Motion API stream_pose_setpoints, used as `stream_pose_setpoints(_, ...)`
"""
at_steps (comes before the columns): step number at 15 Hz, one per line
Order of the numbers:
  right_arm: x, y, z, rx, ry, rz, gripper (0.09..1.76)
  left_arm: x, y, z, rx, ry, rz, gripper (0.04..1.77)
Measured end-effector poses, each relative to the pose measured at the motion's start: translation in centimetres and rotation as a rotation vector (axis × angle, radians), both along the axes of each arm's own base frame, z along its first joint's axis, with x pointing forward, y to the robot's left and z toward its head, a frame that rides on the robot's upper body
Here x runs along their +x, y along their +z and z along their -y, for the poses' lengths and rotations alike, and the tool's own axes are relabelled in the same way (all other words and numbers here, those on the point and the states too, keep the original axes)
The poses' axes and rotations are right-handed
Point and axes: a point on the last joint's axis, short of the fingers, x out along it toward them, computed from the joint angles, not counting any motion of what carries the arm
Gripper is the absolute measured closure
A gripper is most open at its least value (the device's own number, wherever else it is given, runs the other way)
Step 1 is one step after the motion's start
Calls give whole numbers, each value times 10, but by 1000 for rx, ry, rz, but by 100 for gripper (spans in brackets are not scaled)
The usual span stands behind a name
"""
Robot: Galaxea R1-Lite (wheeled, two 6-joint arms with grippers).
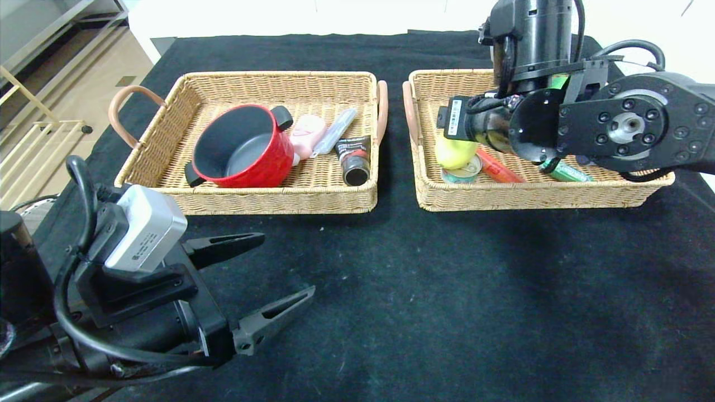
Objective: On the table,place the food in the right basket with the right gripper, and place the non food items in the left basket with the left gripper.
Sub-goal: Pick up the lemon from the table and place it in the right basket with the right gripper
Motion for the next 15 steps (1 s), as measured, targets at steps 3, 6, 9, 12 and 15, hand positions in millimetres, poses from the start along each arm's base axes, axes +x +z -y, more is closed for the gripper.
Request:
stream_pose_setpoints(3, -11, -3, 2, -19, 10, -24, 19, 0, 0, 0, 0, 0, 0, 9)
stream_pose_setpoints(6, -31, -1, 5, -38, 38, -40, 17, 0, 0, 0, 0, 3, 1, 9)
stream_pose_setpoints(9, -60, -2, 11, -63, 90, -65, 16, 2, 3, -3, -5, 23, 9, 9)
stream_pose_setpoints(12, -90, -8, 24, -92, 149, -100, 16, 2, 6, -4, -2, 32, 26, 9)
stream_pose_setpoints(15, -124, -7, 47, -99, 246, -115, 15, 2, 8, -7, -4, 48, 39, 9)
